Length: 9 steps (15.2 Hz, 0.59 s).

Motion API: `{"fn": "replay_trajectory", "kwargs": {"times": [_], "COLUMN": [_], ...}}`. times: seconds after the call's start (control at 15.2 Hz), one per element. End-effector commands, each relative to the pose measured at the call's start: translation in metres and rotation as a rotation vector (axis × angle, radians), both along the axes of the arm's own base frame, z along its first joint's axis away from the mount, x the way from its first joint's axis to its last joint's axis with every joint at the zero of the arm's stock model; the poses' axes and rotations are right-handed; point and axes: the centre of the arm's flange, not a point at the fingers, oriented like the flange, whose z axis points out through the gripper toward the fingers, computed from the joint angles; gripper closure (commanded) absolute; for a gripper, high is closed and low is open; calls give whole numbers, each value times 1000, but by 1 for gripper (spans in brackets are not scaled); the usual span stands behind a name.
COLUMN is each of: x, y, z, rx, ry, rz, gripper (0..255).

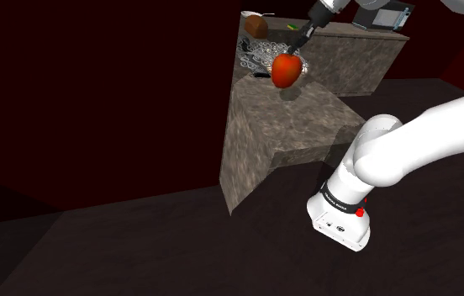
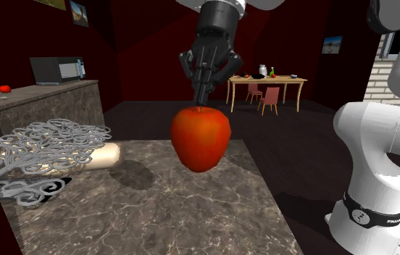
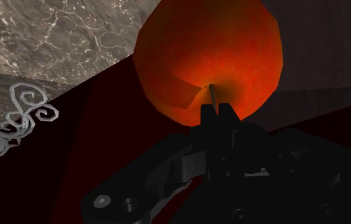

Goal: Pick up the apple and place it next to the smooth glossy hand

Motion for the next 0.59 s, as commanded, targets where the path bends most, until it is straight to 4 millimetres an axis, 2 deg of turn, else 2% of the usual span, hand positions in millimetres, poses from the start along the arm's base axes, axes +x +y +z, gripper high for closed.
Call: {"fn": "replay_trajectory", "kwargs": {"times": [0.0,0.4,0.53], "x": [1,1,11], "y": [-1,-1,-25], "z": [11,40,40], "rx": [0,0,0], "ry": [0,0,0], "rz": [0,0,0], "gripper": [255,255,255]}}
